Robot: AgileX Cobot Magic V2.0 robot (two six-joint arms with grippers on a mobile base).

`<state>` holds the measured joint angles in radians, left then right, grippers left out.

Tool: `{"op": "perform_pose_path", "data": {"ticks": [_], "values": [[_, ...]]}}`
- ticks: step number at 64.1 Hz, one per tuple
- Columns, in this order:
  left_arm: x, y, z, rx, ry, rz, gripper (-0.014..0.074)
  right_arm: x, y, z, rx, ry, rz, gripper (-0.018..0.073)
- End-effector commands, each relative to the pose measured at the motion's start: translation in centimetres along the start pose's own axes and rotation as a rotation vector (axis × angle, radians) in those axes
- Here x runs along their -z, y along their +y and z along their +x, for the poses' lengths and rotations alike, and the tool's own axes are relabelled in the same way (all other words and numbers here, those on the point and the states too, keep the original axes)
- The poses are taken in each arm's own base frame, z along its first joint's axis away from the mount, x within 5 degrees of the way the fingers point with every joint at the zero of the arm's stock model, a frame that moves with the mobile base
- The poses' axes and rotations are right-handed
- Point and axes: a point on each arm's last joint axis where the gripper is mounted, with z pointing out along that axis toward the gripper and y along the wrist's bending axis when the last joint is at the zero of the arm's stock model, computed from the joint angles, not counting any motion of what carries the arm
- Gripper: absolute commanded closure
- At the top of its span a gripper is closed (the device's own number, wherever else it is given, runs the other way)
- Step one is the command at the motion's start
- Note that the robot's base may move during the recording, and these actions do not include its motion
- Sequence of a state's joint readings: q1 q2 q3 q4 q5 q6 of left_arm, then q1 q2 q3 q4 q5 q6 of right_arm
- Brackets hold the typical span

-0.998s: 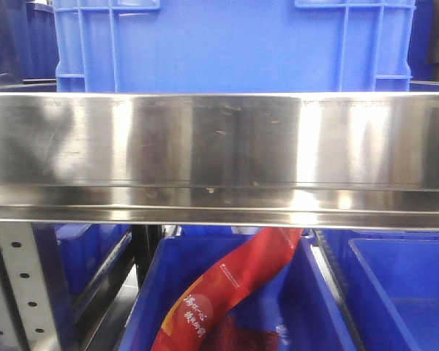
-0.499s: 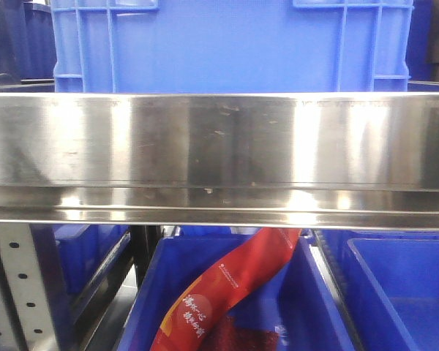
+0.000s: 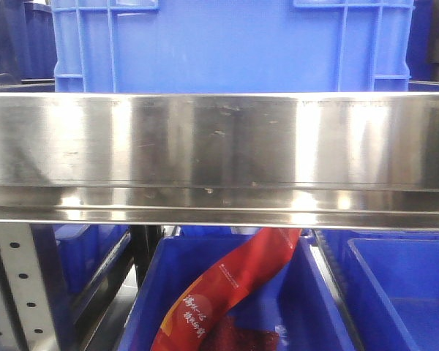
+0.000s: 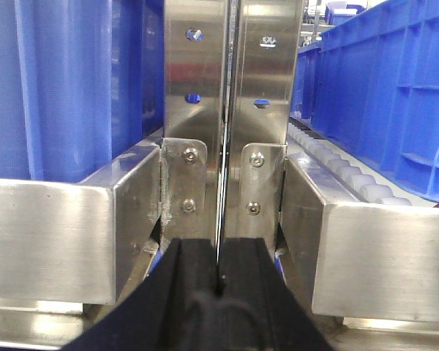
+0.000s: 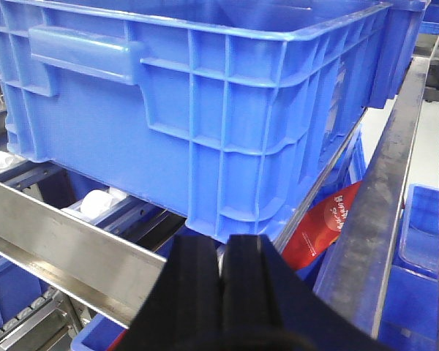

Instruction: Grab block from conveyor and place in blue bin

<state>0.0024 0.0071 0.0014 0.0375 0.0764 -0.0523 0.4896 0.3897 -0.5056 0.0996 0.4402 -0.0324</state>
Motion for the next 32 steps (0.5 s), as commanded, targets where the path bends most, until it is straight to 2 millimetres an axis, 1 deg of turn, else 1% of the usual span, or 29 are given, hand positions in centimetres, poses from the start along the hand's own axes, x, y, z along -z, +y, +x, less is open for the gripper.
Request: {"op": "perform_pose_path", "data": {"ticks": [1, 16, 21, 32], "values": [[0.07, 0.00, -0.21, 0.008, -0.022, -0.001, 0.0707, 0.09, -0.05, -0.22, 0.012, -0.034, 0.006, 0.0722], [0.07, 0.00, -0.21, 0.008, -0.022, -0.001, 0.0707, 0.09, -0.05, -0.22, 0.012, -0.034, 0.006, 0.0722], [0.07, 0.00, -0.21, 0.008, -0.022, -0.001, 0.0707, 0.08, 0.05, -0.21, -0.013, -0.034, -0.006, 0.0722], [0.07, 0.00, -0.21, 0.008, -0.022, -0.001, 0.0707, 0.35, -0.86, -0.34, -0.027, -0.103, 0.101, 0.0722]]}}
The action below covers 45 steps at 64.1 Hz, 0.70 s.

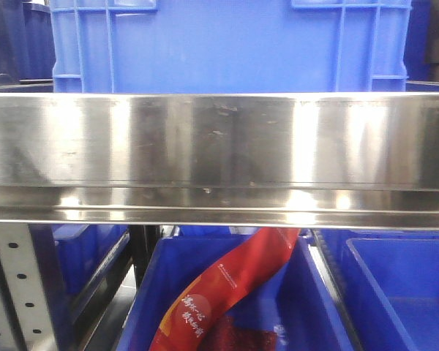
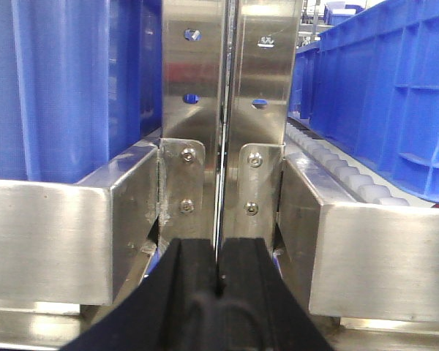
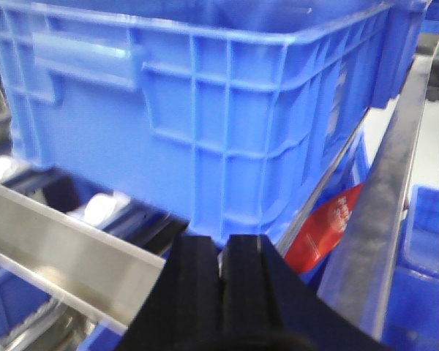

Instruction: Grab block from conveyor and place in blue bin

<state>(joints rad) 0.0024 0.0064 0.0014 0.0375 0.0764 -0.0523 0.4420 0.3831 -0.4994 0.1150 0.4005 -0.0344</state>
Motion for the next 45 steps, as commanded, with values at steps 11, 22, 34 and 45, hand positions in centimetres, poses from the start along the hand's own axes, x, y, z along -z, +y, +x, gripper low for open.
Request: {"op": "perform_pose_path", "data": {"ticks": [11, 22, 34, 45], "values": [[0.1, 0.0, -0.2, 0.008, -0.021, -0.001, 0.0707, 1.5, -1.9, 1.8, -0.002, -0.165, 0.258, 0.0722], [0.1, 0.0, -0.2, 0.008, -0.021, -0.001, 0.0707, 1.9, -2.8, 5.9, -0.005, -0.228, 0.401, 0.0722], [0.1, 0.0, -0.2, 0.008, -0.021, -0.001, 0.0707, 1.7, -3.3, 9.6, -0.009, -0.240, 0.467, 0.0722], [0.1, 0.0, -0.2, 0.008, -0.021, -0.001, 0.0707, 1.1, -3.6, 11.4, -0.012, -0.234, 0.472, 0.0722]]}}
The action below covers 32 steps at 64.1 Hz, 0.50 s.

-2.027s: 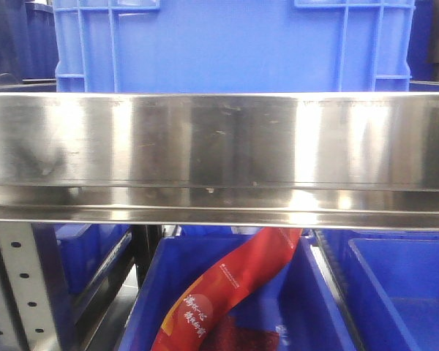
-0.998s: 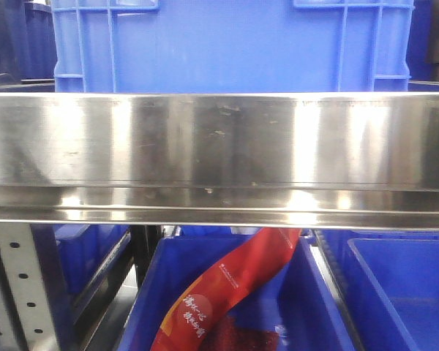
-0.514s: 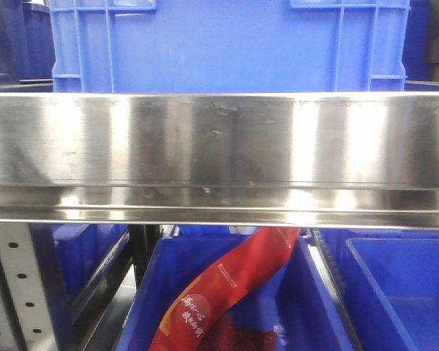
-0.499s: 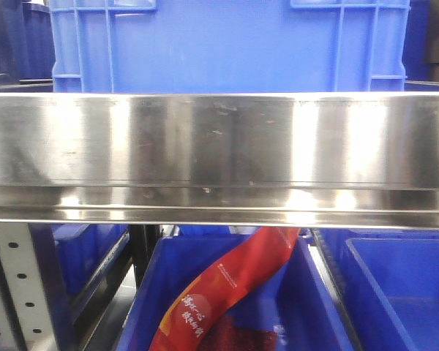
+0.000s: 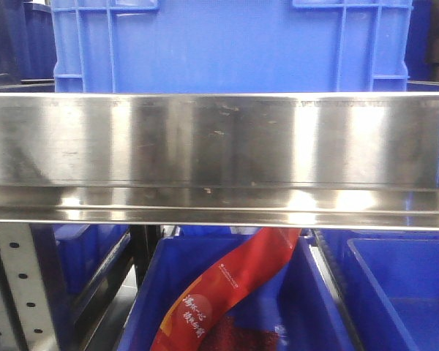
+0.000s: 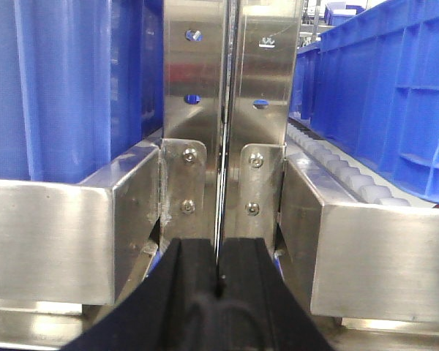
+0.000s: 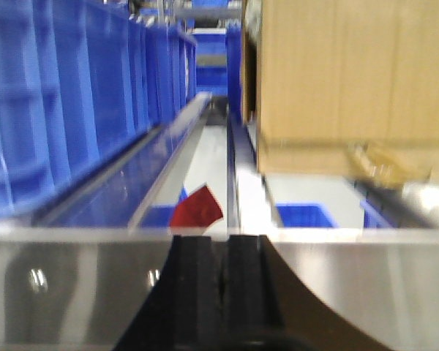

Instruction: Grab block from conveyor and place in blue bin

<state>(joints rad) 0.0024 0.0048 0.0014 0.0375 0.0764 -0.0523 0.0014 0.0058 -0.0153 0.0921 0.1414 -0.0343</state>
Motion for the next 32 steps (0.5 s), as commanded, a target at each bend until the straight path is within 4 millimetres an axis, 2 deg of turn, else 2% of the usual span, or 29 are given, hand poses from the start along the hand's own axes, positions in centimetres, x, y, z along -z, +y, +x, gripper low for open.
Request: {"op": "perform_pose_path", "data": {"ticks": [1, 32], "values": [[0.05, 0.00, -0.19, 0.008, -0.019, -0.001, 0.0707, -0.02, -0.10, -0.21, 0.010, -0.067, 0.011, 0.0722], [0.05, 0.00, -0.19, 0.008, -0.019, -0.001, 0.0707, -0.02, -0.10, -0.08, 0.024, -0.052, 0.012, 0.0722]]}}
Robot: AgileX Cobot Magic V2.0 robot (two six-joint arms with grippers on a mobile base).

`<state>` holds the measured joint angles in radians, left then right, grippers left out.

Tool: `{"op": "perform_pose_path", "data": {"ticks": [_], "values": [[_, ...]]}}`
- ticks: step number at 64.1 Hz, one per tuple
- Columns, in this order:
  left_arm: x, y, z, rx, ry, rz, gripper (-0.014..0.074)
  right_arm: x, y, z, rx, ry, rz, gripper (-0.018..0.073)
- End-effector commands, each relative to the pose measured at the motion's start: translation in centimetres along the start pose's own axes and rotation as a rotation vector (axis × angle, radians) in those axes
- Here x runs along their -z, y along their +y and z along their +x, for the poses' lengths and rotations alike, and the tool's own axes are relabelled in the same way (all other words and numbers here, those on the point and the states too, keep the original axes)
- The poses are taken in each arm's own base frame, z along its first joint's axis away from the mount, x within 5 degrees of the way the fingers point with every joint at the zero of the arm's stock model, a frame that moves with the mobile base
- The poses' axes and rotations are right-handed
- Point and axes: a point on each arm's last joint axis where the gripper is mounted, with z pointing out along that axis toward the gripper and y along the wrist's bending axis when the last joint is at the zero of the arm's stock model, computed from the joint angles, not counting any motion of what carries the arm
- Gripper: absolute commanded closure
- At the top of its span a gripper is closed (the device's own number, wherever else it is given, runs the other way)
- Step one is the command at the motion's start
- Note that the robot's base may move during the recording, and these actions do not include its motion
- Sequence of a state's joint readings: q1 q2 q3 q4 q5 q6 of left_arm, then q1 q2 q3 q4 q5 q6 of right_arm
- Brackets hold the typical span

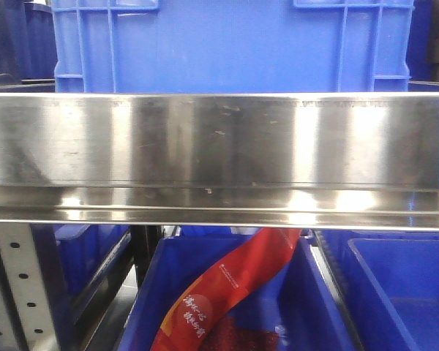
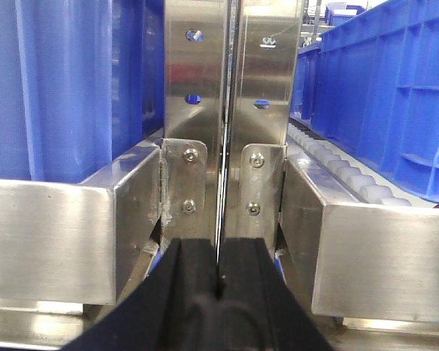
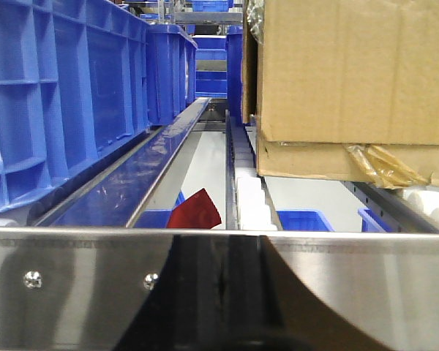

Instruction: Grab block from conveyor and place in blue bin

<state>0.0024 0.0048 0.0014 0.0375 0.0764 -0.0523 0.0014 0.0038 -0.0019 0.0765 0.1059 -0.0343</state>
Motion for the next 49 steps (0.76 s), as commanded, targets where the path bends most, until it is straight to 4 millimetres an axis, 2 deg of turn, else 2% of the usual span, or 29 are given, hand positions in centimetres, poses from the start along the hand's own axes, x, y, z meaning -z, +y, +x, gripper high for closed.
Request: {"op": "perform_pose_path", "data": {"ticks": [1, 49], "values": [[0.05, 0.00, -0.19, 0.008, -0.019, -0.001, 0.0707, 0.03, -0.05, -0.19, 0.009, -0.028, 0.008, 0.0722], [0.05, 0.00, -0.19, 0.008, -0.019, -0.001, 0.0707, 0.03, -0.05, -0.19, 0.009, -0.028, 0.008, 0.0722]]}}
